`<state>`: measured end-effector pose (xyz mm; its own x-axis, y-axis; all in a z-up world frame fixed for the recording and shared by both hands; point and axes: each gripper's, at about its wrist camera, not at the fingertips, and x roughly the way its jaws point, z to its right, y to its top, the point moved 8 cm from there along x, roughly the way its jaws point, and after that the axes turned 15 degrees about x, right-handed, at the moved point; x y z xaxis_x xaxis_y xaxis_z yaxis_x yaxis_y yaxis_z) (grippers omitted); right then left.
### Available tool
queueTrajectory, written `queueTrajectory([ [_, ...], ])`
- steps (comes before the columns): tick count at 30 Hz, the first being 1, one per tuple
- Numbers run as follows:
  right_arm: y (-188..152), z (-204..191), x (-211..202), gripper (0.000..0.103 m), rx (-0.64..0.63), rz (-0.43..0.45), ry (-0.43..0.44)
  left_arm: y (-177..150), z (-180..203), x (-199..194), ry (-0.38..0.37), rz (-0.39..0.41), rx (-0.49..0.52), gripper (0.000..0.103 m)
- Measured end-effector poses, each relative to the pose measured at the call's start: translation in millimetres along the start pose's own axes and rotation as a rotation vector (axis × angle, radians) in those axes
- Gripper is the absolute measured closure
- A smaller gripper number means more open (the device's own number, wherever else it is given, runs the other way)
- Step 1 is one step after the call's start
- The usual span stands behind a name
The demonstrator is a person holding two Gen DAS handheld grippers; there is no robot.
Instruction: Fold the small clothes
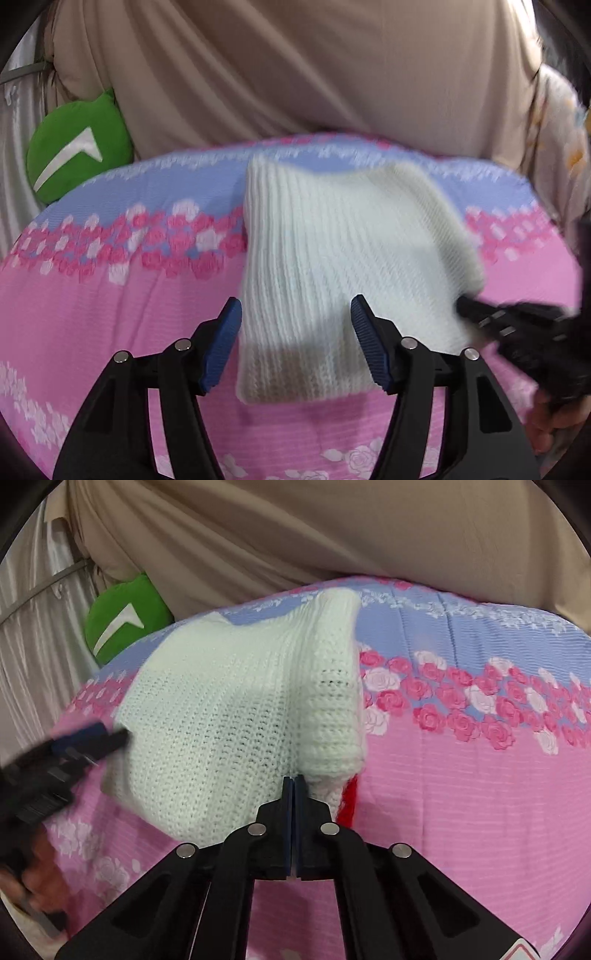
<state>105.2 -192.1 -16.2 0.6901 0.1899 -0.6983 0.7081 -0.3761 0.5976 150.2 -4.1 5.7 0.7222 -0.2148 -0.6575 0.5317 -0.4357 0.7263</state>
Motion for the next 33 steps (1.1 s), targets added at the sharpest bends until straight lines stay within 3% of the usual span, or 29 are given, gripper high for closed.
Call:
queueTrajectory([
  [2,-1,-5,-21,0.103,-0.008,0.065,-0.004,-17,1,13,0.039,-0.053,0.0,0.042],
  [6,-19,5,-40,0.1,0.025,0.14,-0.043,-27,2,2,0.086,-0.026,-0.017,0.042],
  [13,-58,26,-30,0.084,0.035,0.098,-0.156,-47,15,-10,0.168,-0.011,-0.033,0.035],
  [20,-64,19,-40,0.059,0.002,0.153,-0.192,-53,21,-15,0.186,-0.011,-0.051,0.031],
  [33,-68,11,-45,0.04,-0.04,0.178,-0.214,-64,26,-22,0.237,-0.045,-0.055,0.029],
])
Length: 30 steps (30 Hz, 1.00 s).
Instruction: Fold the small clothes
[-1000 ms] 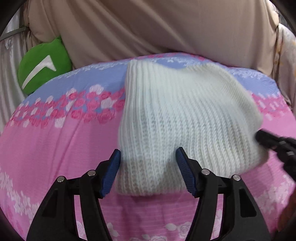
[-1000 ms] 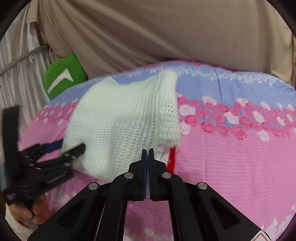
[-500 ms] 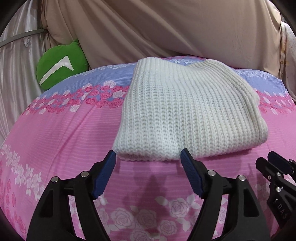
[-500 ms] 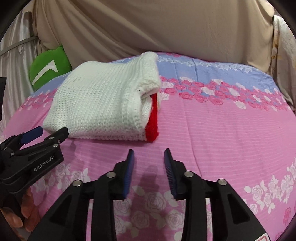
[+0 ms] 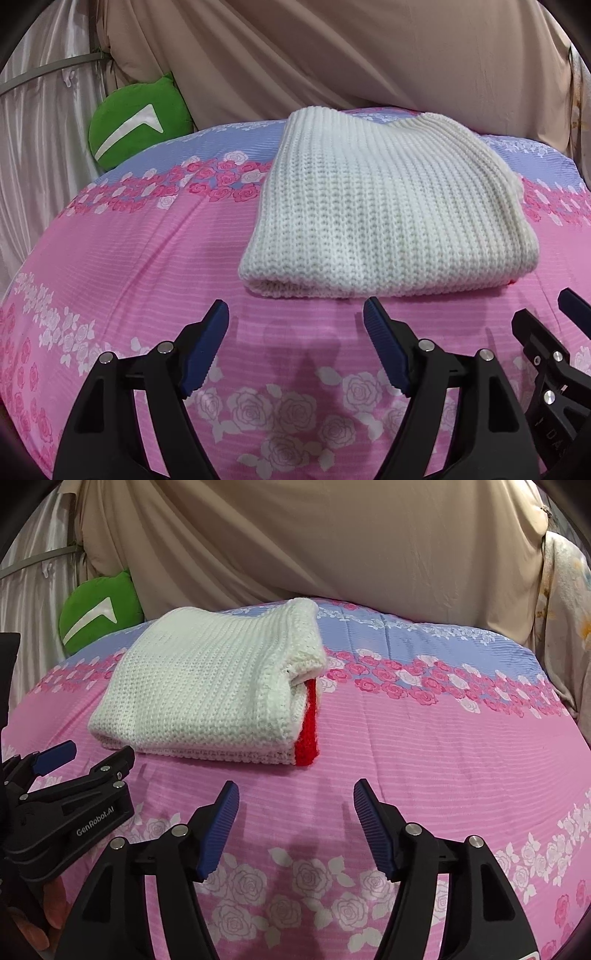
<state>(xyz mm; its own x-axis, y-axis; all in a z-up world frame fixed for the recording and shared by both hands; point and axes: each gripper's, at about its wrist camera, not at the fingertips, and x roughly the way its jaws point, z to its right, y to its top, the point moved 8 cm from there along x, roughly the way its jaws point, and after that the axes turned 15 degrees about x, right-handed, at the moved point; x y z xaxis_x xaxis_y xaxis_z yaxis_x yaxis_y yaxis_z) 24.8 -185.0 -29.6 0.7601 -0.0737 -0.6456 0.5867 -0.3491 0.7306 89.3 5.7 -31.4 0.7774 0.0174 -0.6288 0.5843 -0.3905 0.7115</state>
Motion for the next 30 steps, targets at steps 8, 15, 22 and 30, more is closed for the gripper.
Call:
queueTrajectory([
  [8,-3,-4,4,0.037,-0.02,-0.02,-0.016,1,11,-5,0.03,0.003,0.058,0.022],
  [15,-3,-4,6,0.037,-0.027,-0.022,-0.026,-1,10,-5,0.043,-0.005,0.049,0.022],
  [22,-4,-5,5,0.037,-0.029,-0.017,-0.032,-1,11,-6,0.037,-0.007,0.046,0.022],
  [30,-3,-5,2,0.037,-0.026,-0.008,-0.043,-1,10,-8,0.05,0.001,0.049,0.023],
])
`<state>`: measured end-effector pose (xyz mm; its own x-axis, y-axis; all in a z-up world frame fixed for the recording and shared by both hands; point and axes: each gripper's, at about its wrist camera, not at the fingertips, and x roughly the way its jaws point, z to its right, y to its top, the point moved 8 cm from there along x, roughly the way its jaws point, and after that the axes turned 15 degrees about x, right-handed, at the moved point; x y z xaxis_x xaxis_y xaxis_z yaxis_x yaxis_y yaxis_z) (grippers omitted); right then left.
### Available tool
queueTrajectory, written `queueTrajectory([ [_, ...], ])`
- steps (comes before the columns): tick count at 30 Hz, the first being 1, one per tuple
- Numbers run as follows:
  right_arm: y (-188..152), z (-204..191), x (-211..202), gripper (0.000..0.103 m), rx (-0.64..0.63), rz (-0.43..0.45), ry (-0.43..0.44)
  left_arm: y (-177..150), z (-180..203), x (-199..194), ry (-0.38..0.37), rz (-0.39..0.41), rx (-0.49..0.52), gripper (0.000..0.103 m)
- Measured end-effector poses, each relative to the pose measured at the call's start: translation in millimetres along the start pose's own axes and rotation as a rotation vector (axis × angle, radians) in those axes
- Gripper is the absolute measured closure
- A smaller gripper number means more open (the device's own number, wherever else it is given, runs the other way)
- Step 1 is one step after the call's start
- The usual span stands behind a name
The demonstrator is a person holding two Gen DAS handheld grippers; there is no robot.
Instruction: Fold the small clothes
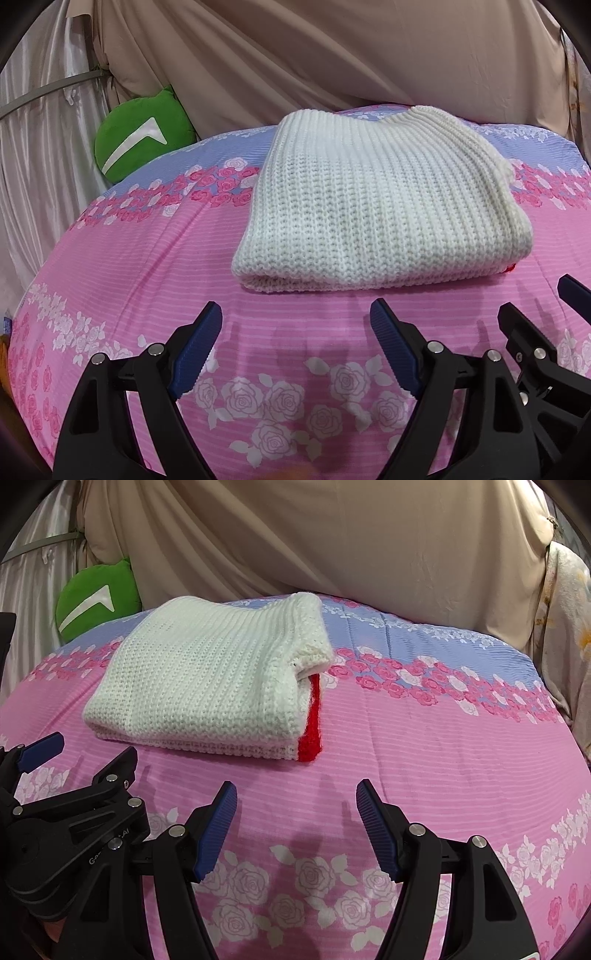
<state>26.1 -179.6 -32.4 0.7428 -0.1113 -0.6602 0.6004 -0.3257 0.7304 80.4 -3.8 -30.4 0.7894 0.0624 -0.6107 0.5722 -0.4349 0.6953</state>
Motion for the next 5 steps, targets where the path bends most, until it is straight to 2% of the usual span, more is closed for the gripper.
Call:
queueTrajectory([
  [5,0.0,-0.4,-2.5,0.037,-0.002,0.01,-0.011,-0.2,-0.3,-1.4,0.003,0.001,-0.003,0.024],
])
